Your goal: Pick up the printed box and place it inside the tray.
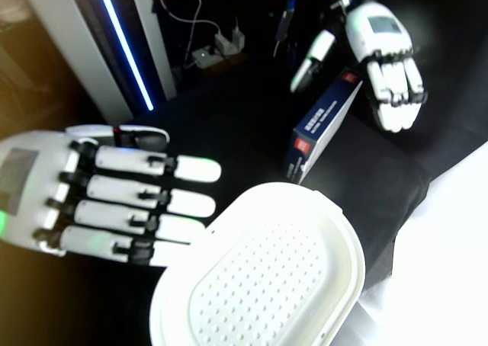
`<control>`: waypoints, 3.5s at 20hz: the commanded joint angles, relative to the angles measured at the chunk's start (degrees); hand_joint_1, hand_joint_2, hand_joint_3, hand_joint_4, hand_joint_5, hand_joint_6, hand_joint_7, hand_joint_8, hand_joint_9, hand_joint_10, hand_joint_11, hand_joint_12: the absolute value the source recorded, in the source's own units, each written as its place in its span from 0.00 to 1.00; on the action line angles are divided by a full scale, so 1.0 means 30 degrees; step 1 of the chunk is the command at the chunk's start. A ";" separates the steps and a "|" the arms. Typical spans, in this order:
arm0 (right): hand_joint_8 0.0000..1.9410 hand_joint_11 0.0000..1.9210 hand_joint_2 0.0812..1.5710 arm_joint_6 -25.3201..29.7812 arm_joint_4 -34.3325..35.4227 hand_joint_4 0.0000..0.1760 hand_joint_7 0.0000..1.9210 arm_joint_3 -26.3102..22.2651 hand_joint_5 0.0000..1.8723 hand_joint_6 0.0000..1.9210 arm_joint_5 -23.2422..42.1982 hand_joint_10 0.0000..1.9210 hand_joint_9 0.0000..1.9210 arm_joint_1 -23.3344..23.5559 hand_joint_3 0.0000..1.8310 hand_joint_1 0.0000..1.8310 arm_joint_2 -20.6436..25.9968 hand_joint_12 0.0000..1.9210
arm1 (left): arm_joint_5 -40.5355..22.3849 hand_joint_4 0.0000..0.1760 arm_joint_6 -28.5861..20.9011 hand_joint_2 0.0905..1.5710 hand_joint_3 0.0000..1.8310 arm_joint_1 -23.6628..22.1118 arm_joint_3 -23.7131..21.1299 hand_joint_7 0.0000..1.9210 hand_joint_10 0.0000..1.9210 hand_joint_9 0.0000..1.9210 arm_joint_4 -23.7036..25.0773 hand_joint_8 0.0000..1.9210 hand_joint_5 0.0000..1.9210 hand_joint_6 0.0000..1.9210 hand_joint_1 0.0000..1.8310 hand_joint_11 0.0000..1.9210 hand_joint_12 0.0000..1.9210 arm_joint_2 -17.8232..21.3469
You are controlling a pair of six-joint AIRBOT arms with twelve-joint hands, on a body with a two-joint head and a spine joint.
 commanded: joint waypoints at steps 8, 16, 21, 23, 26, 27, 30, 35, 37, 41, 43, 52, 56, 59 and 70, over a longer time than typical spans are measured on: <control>0.00 0.00 0.44 0.0047 0.0603 0.38 0.07 0.0089 0.05 0.00 0.2308 0.00 0.04 0.0231 0.00 0.39 -0.0052 0.26 | -0.0342 0.00 0.0330 0.38 0.00 -0.0216 0.0224 0.13 0.00 0.12 0.0395 0.00 0.08 0.00 0.28 0.00 0.44 -0.0436; 0.00 0.00 0.46 0.0049 0.0620 0.45 0.08 0.0086 0.06 0.00 0.2317 0.00 0.06 0.0231 0.00 0.40 -0.0226 0.26 | -0.0157 0.00 0.0437 0.64 0.00 -0.0146 0.0037 0.69 0.04 0.78 0.1113 0.25 0.54 0.43 0.70 0.74 0.19 -0.0588; 0.00 0.00 0.50 0.0056 0.0643 0.24 0.11 0.0064 0.09 0.00 0.2325 0.00 0.09 0.0229 0.00 0.38 -0.0269 0.27 | -0.0884 0.00 0.0439 0.63 0.00 -0.0864 0.0048 0.63 0.33 0.69 0.1122 0.27 0.50 0.46 0.77 0.70 0.24 -0.0592; 0.00 0.00 0.50 0.0070 0.0643 0.33 0.12 0.0055 0.08 0.00 0.2325 0.00 0.09 0.0227 0.00 0.37 -0.0327 0.27 | -0.1786 0.00 0.0440 0.62 0.00 -0.1133 -0.0330 0.64 0.32 0.71 0.1153 0.25 0.50 0.44 0.77 0.70 0.26 -0.0178; 0.00 0.00 0.50 0.0093 0.0643 0.37 0.12 0.0051 0.09 0.00 0.2325 0.00 0.10 0.0225 0.00 0.37 -0.0340 0.29 | -0.4173 0.00 0.0437 0.68 0.00 -0.1211 -0.1449 0.50 0.50 0.59 0.0761 0.46 0.43 0.57 0.76 0.65 0.34 0.1258; 0.00 0.00 0.50 0.0093 0.0643 0.36 0.13 0.0051 0.09 0.00 0.2325 0.00 0.10 0.0224 0.00 0.37 -0.0340 0.28 | -0.4580 0.00 0.0439 0.70 0.00 -0.1366 -0.1634 0.48 0.53 0.57 0.0761 0.50 0.40 0.61 0.75 0.63 0.38 0.1572; 0.00 0.00 0.48 0.0093 0.0643 0.42 0.12 0.0057 0.08 0.00 0.2325 0.00 0.11 0.0222 0.00 0.38 -0.0334 0.30 | -0.5126 0.00 0.0442 0.69 0.00 -0.2762 -0.2129 0.49 0.54 0.57 0.0979 0.47 0.43 0.56 0.75 0.60 0.42 0.2632; 0.00 0.00 0.48 0.0093 0.0637 0.40 0.12 0.0141 0.08 0.00 0.2327 0.00 0.11 0.0224 0.00 0.38 -0.0514 0.29 | -0.4452 0.00 0.1909 0.70 0.00 -0.4653 -0.2213 0.45 0.58 0.55 0.0790 0.50 0.44 0.57 0.75 0.60 0.50 0.2696; 0.00 0.00 0.48 0.0093 0.0616 0.38 0.12 0.0204 0.07 0.00 0.2331 0.00 0.09 0.0224 0.00 0.37 -0.0688 0.24 | -0.4160 0.00 0.3063 0.71 0.00 -0.4907 -0.2156 0.43 0.61 0.53 0.0185 0.53 0.43 0.59 0.75 0.56 0.51 0.2238; 0.00 0.01 0.45 0.0097 0.0553 0.48 0.10 0.0158 0.07 0.00 0.2401 0.00 0.08 0.0225 0.00 0.35 -0.0839 0.27 | -0.3803 0.00 0.5572 0.69 0.00 -0.4892 -0.1474 0.48 0.54 0.57 -0.1452 0.48 0.43 0.57 0.75 0.55 0.48 0.0632; 0.00 0.00 0.42 0.0100 0.0504 0.54 0.08 0.0051 0.04 0.00 0.2474 0.00 0.07 0.0225 0.00 0.35 -0.0930 0.28 | -0.3675 0.00 0.6063 0.68 0.00 -0.4680 -0.0922 0.51 0.51 0.58 -0.2317 0.45 0.45 0.54 0.76 0.56 0.46 -0.0044; 0.00 0.03 0.43 0.0100 -0.0346 0.62 0.08 0.0609 0.02 0.00 0.2248 0.00 0.10 0.2229 0.00 0.42 -0.2145 0.34 | -0.4202 0.00 0.6069 0.64 0.00 -0.3599 -0.0731 0.65 0.19 0.73 -0.2216 0.31 0.53 0.42 0.71 0.70 0.34 -0.1681; 0.00 0.03 0.43 0.0100 -0.0386 0.84 0.07 0.1012 0.00 0.00 0.2235 0.00 0.11 0.3119 0.00 0.38 -0.2962 0.48 | -0.4778 0.00 0.5968 0.64 0.00 -0.3282 -0.0849 0.66 0.03 0.79 -0.2052 0.33 0.54 0.41 0.70 0.66 0.39 -0.1985; 0.00 0.00 0.42 0.0100 -0.0215 0.85 0.09 0.1252 0.00 0.00 0.2235 0.00 0.10 0.3518 0.00 0.34 -0.3518 0.49 | -0.5546 0.00 0.5185 0.65 0.00 -0.3026 -0.0972 0.64 0.02 0.79 -0.1704 0.38 0.53 0.41 0.70 0.64 0.39 -0.2158; 0.00 0.00 0.47 0.0100 0.1877 0.70 0.09 0.1738 0.00 0.00 0.3276 0.00 0.10 0.3531 0.00 0.42 -0.4624 0.37 | -1.0413 0.00 0.1107 0.67 0.00 -0.1641 -0.1753 0.59 0.15 0.71 -0.0293 0.48 0.51 0.41 0.70 0.56 0.48 -0.2292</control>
